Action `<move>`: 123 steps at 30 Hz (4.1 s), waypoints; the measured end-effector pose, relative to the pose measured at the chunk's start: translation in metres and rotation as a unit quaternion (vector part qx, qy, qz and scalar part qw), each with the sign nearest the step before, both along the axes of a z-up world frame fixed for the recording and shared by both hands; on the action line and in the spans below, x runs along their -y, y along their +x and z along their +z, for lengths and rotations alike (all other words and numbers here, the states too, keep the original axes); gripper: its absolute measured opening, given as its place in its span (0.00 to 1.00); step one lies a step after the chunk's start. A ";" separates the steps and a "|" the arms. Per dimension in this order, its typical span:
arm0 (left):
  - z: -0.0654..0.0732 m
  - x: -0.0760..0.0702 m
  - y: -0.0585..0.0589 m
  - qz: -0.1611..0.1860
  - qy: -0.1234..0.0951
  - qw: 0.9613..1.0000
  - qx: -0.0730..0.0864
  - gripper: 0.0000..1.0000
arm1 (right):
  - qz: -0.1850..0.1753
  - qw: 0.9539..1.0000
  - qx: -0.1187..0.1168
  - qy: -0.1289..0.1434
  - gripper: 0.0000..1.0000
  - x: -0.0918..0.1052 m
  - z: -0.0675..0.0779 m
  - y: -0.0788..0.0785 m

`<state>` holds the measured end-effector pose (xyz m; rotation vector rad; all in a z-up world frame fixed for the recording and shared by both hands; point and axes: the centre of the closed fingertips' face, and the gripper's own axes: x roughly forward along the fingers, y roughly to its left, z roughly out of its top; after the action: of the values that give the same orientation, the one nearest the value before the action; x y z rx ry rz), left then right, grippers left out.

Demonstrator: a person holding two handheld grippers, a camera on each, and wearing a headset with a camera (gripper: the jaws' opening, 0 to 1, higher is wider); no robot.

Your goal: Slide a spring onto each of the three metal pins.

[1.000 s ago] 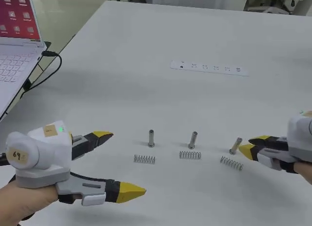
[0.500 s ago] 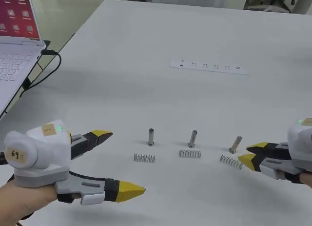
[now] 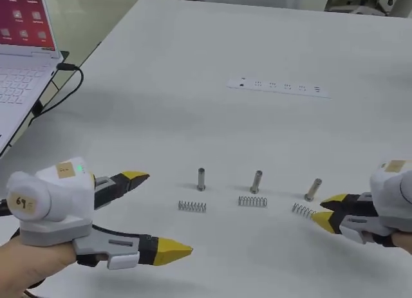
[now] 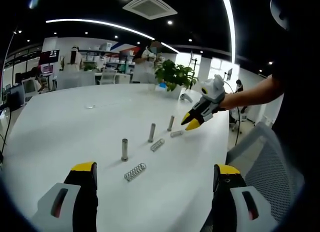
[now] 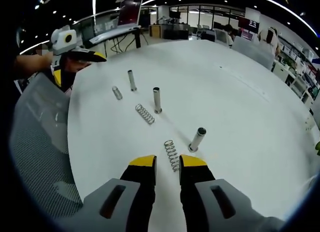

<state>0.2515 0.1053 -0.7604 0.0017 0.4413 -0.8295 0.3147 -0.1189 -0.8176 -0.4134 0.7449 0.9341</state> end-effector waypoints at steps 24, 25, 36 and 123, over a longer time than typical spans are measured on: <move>-0.003 0.000 -0.002 0.001 -0.001 1.000 -0.002 0.93 | 0.067 0.994 -0.016 -0.085 0.14 0.002 -0.029 0.008; -0.003 0.000 -0.002 0.002 -0.001 1.000 -0.002 0.93 | 0.067 0.994 -0.016 -0.086 0.14 0.002 -0.029 0.009; -0.004 0.001 -0.003 0.001 -0.001 1.000 -0.003 0.93 | 0.072 0.993 -0.022 -0.096 0.10 0.001 -0.035 0.009; 0.004 0.138 -0.011 -0.188 -0.050 0.981 0.009 0.15 | 0.305 0.950 0.054 -0.042 0.08 -0.079 0.049 -0.086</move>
<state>0.2402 -0.0331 -0.7567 -0.0014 0.3859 -1.2224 0.2283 -0.0401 -0.7688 -0.7915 0.5608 1.4481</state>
